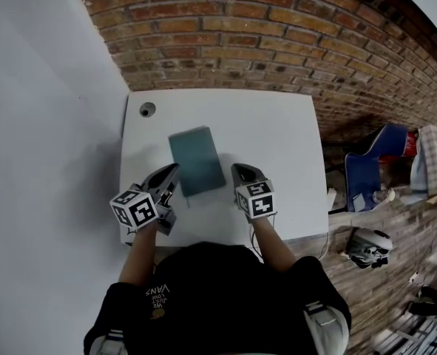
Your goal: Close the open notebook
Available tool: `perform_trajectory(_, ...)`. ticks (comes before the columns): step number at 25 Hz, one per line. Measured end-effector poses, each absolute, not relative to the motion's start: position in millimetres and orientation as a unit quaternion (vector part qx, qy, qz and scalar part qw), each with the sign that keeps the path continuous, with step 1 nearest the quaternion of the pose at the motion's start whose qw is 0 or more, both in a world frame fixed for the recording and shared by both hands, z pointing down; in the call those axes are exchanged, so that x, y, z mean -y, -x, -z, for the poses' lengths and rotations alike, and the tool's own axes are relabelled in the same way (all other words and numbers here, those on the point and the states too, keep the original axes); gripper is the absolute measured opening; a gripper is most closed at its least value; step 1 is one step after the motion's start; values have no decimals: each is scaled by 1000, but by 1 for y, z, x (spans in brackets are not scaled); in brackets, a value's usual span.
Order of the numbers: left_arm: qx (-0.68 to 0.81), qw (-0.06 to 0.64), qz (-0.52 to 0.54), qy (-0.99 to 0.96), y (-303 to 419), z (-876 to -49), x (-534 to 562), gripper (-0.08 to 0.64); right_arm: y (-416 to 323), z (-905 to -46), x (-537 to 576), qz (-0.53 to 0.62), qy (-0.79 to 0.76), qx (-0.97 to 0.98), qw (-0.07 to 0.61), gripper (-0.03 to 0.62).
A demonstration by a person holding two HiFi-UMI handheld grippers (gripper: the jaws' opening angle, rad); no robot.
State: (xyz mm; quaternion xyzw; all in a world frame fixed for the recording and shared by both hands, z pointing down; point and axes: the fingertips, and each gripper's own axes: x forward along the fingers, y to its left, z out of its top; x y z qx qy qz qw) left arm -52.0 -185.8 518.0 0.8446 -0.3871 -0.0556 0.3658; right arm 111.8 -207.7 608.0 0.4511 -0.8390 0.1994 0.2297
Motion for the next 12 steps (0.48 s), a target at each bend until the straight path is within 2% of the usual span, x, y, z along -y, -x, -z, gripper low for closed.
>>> perform_trajectory(12, 416, 303, 47, -856, 78, -495, 160, 23, -93, -548, 191, -152, -463, 857, 168, -3)
